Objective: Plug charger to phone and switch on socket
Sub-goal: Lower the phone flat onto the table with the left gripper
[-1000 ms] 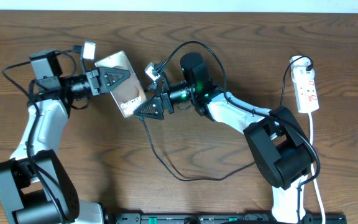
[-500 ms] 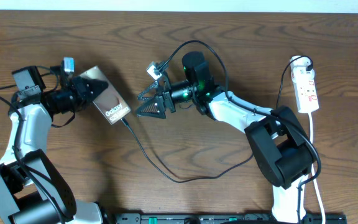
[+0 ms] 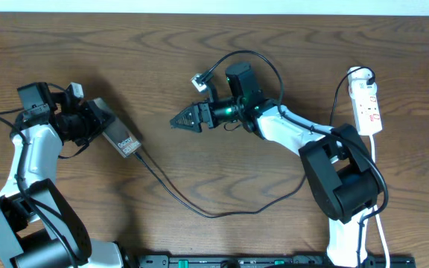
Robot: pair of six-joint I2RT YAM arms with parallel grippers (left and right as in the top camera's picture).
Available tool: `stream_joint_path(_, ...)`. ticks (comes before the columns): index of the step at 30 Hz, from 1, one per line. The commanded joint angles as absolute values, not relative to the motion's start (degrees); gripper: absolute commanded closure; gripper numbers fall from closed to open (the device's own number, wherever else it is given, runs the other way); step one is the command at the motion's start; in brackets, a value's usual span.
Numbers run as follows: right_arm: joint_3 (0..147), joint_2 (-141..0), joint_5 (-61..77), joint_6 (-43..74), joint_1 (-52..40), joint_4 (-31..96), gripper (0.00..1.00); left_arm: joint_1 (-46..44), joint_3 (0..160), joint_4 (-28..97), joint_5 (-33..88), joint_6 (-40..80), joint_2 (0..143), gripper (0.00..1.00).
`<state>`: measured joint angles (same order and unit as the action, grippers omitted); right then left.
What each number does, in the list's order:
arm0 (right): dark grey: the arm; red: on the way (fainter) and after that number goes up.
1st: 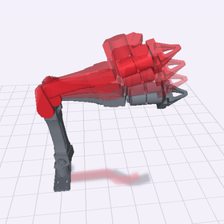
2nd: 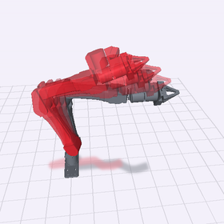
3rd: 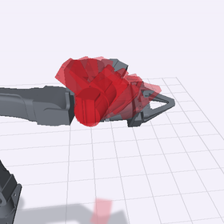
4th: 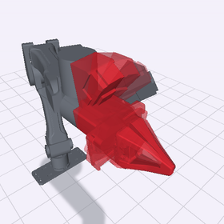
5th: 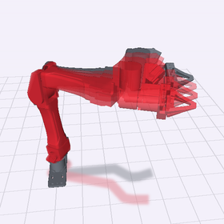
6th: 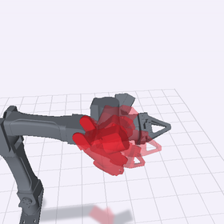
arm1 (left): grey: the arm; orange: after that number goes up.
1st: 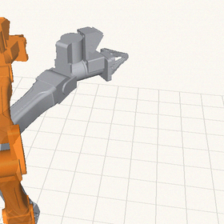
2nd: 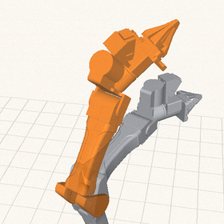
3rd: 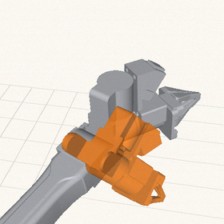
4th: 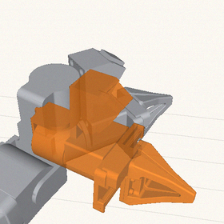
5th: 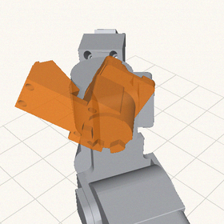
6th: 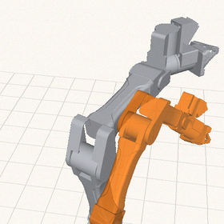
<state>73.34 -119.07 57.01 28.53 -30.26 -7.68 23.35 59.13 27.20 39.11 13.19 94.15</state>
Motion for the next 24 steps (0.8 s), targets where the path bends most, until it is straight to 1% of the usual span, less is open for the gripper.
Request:
stream_joint_path(1,74.22,-117.38,53.21,29.23,-29.19,-6.26,0.01,22.81,59.29,27.44,36.03,15.88,94.21,0.92)
stream_joint_path(5,74.22,-117.38,51.4,28.82,-28.95,-4.25,0.01,21.58,59.11,27.66,29.65,20.34,94.26,0.93)
stream_joint_path(7,74.22,-117.38,51.31,28.18,-28.95,-3.86,0.01,20.71,58.81,27.64,27.4,20.69,94.32,0.93)
stream_joint_path(12,74.22,-117.38,51.31,28.16,-28.95,-3.84,0.01,18.72,57.56,27.27,25.5,20.71,94.35,0.93)
stream_joint_path(16,74.22,-117.38,51.33,27.66,-28.97,-3.84,0.01,17.26,54.87,24.69,24.77,21.15,94.35,0.93)
stream_joint_path(24,74.22,-117.38,51.33,27.57,-28.95,-3.84,0.01,16.91,51.83,22.2,24.77,23.05,94.35,0.93)
